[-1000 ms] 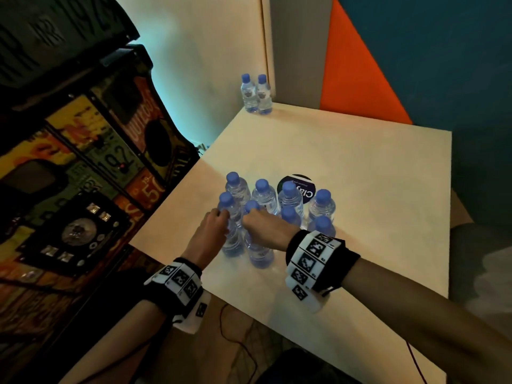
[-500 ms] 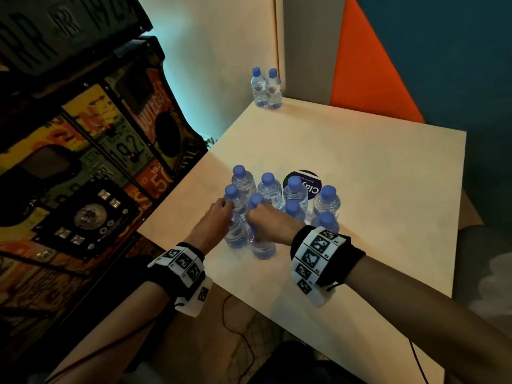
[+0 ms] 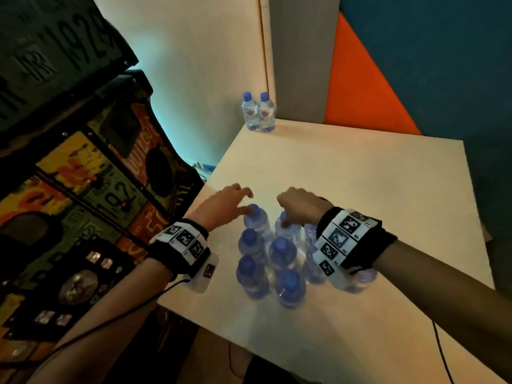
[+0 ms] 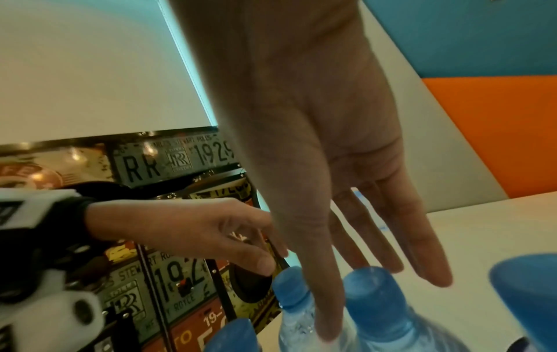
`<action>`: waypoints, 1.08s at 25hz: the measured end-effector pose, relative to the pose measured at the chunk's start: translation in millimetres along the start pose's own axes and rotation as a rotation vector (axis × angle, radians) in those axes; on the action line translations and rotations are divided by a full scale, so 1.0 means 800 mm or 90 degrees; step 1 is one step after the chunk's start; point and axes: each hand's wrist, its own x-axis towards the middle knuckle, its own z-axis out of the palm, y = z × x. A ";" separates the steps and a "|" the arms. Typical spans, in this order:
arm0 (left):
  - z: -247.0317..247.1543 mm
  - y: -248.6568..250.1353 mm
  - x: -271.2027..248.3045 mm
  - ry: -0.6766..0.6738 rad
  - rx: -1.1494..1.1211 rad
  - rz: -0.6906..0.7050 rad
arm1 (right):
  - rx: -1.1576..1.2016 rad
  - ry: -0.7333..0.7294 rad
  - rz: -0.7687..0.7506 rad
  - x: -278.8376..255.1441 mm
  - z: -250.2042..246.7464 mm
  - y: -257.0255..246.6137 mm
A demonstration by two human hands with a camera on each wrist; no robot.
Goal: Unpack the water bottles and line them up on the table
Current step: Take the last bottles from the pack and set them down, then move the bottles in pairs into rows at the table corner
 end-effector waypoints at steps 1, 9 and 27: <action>0.000 -0.006 0.015 -0.055 0.007 0.048 | -0.024 -0.021 0.002 0.012 0.004 -0.002; 0.019 -0.029 0.076 -0.188 0.132 0.242 | -0.066 -0.021 0.022 0.043 0.017 -0.014; -0.139 -0.118 0.378 -0.002 0.080 0.111 | 0.127 0.055 0.090 0.326 -0.181 0.077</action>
